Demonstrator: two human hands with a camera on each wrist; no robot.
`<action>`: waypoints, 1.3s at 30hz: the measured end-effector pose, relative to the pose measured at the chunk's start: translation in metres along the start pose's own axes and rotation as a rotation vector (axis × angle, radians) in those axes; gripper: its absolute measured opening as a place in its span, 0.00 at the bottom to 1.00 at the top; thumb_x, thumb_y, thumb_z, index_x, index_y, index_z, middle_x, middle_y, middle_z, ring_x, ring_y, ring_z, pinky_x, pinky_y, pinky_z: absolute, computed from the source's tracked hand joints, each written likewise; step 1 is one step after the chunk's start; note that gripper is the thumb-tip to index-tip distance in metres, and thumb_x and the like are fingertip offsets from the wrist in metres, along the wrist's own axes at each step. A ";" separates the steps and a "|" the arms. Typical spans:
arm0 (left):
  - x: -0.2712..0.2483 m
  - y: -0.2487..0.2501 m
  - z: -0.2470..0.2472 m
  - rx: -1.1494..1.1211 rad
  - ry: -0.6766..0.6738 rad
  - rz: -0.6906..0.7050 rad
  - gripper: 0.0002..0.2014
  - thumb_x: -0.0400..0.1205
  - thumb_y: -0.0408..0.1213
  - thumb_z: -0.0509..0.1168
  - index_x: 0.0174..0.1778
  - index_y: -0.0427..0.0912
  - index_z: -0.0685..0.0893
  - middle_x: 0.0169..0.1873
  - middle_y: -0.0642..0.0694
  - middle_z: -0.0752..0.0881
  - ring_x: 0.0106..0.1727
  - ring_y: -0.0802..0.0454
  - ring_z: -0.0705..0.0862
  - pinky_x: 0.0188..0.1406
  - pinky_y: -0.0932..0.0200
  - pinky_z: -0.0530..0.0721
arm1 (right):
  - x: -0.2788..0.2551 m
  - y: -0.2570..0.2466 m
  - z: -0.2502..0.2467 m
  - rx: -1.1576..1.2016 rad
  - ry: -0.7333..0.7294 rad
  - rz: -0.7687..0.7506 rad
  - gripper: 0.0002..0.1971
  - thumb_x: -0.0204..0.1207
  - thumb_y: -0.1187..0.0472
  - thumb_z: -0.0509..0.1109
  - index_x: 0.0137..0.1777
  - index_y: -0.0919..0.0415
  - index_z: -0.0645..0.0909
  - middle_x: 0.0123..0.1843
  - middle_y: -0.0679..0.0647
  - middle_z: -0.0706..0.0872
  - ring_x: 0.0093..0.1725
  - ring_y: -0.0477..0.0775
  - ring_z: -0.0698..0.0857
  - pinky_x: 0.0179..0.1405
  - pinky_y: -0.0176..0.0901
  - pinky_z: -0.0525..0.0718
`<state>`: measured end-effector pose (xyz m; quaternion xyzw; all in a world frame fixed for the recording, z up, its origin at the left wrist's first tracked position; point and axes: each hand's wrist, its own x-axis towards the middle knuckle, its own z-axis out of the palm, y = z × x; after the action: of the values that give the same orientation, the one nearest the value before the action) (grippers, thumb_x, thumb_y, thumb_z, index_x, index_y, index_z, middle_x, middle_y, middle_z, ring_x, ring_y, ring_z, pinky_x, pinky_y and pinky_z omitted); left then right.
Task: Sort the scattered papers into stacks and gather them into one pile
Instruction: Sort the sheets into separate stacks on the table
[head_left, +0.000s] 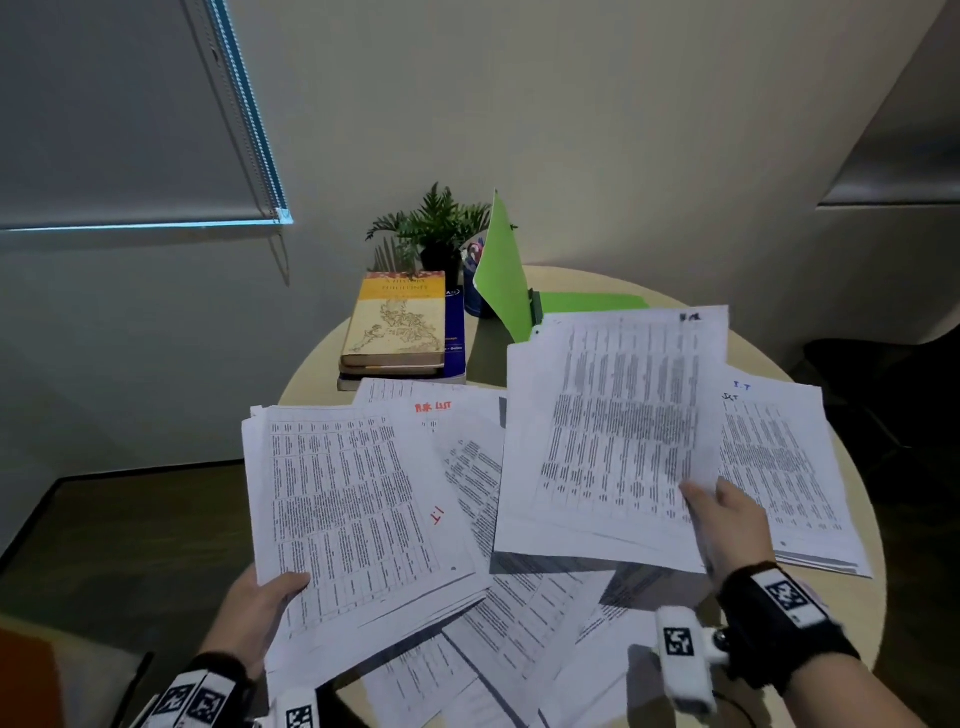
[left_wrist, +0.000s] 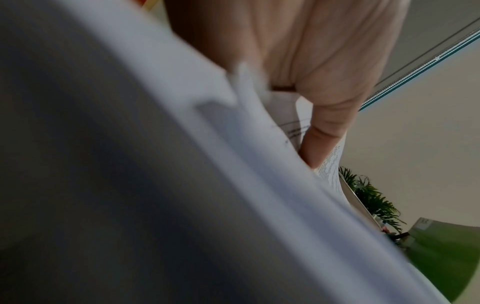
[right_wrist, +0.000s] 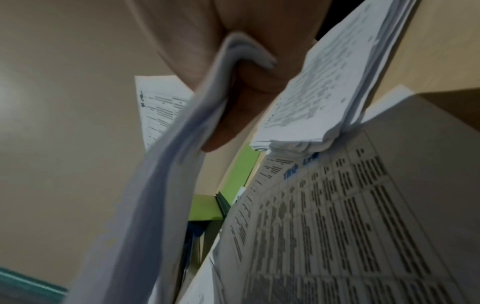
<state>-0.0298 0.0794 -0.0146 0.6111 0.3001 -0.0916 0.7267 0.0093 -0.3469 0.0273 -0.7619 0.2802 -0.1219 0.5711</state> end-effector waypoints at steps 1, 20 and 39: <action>0.000 0.001 0.002 0.004 -0.003 0.006 0.16 0.83 0.22 0.58 0.66 0.37 0.75 0.57 0.35 0.83 0.55 0.39 0.83 0.58 0.47 0.76 | 0.002 0.000 -0.002 0.002 0.009 -0.005 0.05 0.79 0.65 0.66 0.47 0.67 0.82 0.37 0.56 0.83 0.40 0.56 0.78 0.44 0.45 0.74; -0.003 0.013 -0.009 0.002 0.054 0.066 0.19 0.81 0.21 0.58 0.69 0.32 0.76 0.60 0.32 0.84 0.58 0.36 0.83 0.63 0.45 0.77 | 0.011 -0.029 -0.035 0.053 0.101 -0.274 0.05 0.80 0.60 0.63 0.44 0.53 0.80 0.41 0.60 0.83 0.41 0.55 0.80 0.45 0.47 0.78; -0.038 -0.010 -0.071 -0.006 0.243 0.089 0.21 0.81 0.21 0.59 0.72 0.32 0.75 0.65 0.31 0.81 0.63 0.31 0.81 0.68 0.37 0.74 | -0.031 0.013 0.031 -0.294 -0.452 -0.082 0.06 0.79 0.64 0.65 0.51 0.61 0.82 0.38 0.59 0.85 0.37 0.56 0.79 0.37 0.43 0.74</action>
<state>-0.0885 0.1354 -0.0071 0.6283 0.3589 0.0165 0.6900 -0.0037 -0.3072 0.0095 -0.8553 0.1291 0.0704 0.4968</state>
